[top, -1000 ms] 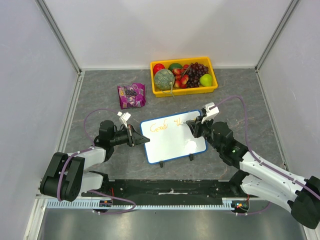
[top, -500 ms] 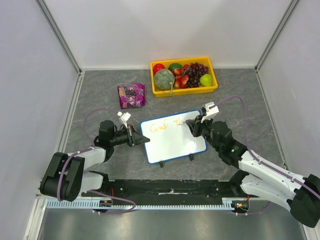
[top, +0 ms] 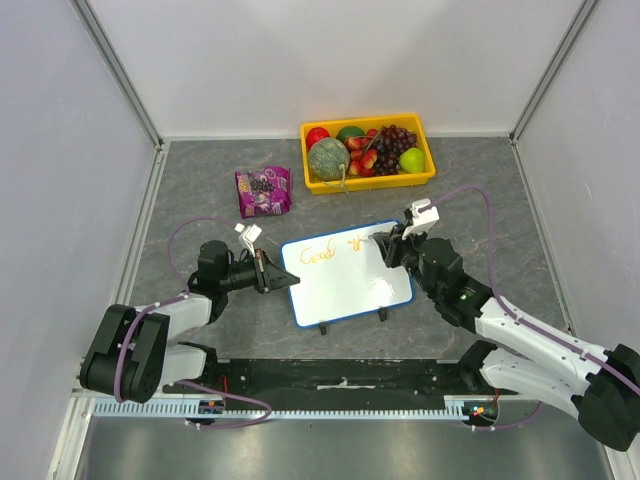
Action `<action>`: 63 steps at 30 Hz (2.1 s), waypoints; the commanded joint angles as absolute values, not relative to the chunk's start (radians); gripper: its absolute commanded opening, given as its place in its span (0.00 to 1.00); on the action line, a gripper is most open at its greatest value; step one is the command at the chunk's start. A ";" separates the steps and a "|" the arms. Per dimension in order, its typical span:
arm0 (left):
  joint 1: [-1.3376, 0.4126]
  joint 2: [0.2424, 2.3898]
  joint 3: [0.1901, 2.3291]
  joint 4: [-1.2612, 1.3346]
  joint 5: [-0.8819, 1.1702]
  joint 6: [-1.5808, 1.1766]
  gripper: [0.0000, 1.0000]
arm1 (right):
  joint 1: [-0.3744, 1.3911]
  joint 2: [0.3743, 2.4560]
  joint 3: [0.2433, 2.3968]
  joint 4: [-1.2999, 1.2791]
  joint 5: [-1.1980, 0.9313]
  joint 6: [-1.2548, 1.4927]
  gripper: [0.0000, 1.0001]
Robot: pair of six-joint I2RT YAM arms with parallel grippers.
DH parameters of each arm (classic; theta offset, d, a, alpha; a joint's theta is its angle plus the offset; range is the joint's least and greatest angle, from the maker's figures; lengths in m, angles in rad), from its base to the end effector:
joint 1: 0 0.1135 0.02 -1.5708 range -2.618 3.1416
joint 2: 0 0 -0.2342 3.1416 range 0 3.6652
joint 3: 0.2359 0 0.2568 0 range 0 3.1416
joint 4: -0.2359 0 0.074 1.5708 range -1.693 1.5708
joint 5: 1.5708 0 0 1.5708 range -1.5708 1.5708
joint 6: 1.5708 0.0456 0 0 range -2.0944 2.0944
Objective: Write a sentence on the whiteboard
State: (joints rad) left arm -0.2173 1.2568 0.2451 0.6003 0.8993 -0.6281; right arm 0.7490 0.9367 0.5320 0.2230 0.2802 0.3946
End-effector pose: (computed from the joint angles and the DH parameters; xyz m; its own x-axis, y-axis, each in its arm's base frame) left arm 0.2118 -0.0833 0.1155 -0.8065 -0.1963 -0.5577 0.4461 0.4171 -0.7919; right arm 0.1919 0.1612 0.2377 -0.2971 0.2282 -0.9272 -0.3693 0.8680 0.3320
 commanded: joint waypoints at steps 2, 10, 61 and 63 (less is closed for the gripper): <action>-0.209 1.287 0.245 0.523 0.733 -0.580 0.02 | 0.744 0.930 0.560 0.170 0.356 0.360 0.00; -0.207 1.289 0.245 0.523 0.733 -0.580 0.02 | 0.744 0.911 0.526 0.141 0.316 0.367 0.00; -0.209 1.287 0.247 0.522 0.733 -0.580 0.02 | 0.742 0.848 0.489 0.114 0.316 0.377 0.00; -0.207 1.285 0.247 0.522 0.733 -0.580 0.02 | 0.741 0.838 0.477 0.106 0.308 0.383 0.00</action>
